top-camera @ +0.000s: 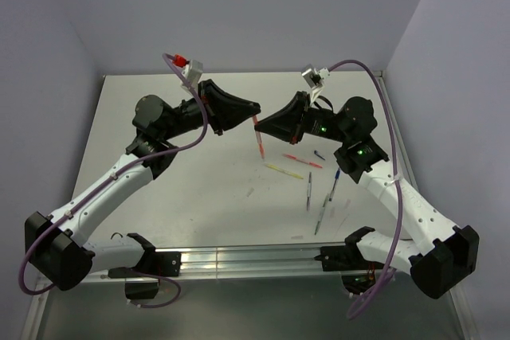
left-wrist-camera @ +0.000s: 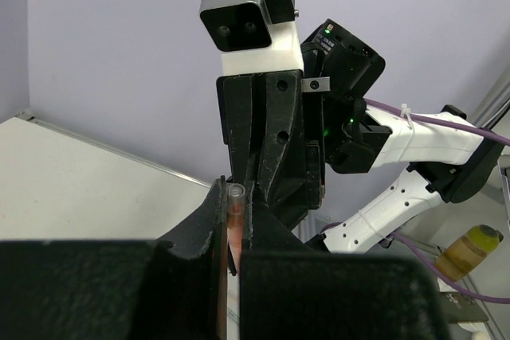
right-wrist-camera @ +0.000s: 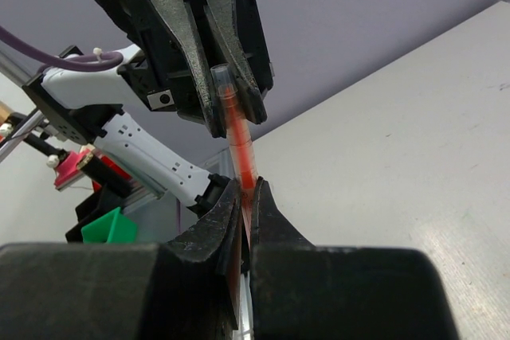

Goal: Insert the pens into the pen caps
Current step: Press the pen cap onto the pen.

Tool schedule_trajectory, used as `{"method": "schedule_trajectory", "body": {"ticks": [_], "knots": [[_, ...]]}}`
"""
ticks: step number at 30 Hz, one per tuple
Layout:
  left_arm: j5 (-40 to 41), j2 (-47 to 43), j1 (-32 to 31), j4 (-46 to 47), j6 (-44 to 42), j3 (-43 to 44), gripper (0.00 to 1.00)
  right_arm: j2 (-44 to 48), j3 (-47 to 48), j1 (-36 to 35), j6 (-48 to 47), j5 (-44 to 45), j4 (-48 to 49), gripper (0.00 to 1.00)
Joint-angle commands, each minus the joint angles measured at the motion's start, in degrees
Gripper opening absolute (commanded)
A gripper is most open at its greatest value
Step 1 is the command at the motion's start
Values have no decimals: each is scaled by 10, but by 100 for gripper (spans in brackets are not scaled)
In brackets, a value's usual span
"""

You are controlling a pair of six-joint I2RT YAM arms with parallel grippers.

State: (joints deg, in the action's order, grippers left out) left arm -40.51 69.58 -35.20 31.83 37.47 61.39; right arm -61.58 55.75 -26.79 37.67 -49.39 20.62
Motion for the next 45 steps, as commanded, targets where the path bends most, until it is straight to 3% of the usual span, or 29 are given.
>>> {"method": "schedule_trajectory", "body": {"ticks": [1, 16, 30, 45], "knots": [[-79, -9, -29, -57, -18, -21, 0, 1, 39, 24, 18, 99, 87, 0], [50, 18, -69, -172, -53, 6, 0, 15, 89, 22, -46, 228, -39, 0], [150, 49, -104, -252, -59, 36, 0, 13, 141, -25, -131, 378, -139, 0], [209, 61, -110, -310, -44, 40, 0, -2, 173, -61, -175, 468, -172, 0]]}}
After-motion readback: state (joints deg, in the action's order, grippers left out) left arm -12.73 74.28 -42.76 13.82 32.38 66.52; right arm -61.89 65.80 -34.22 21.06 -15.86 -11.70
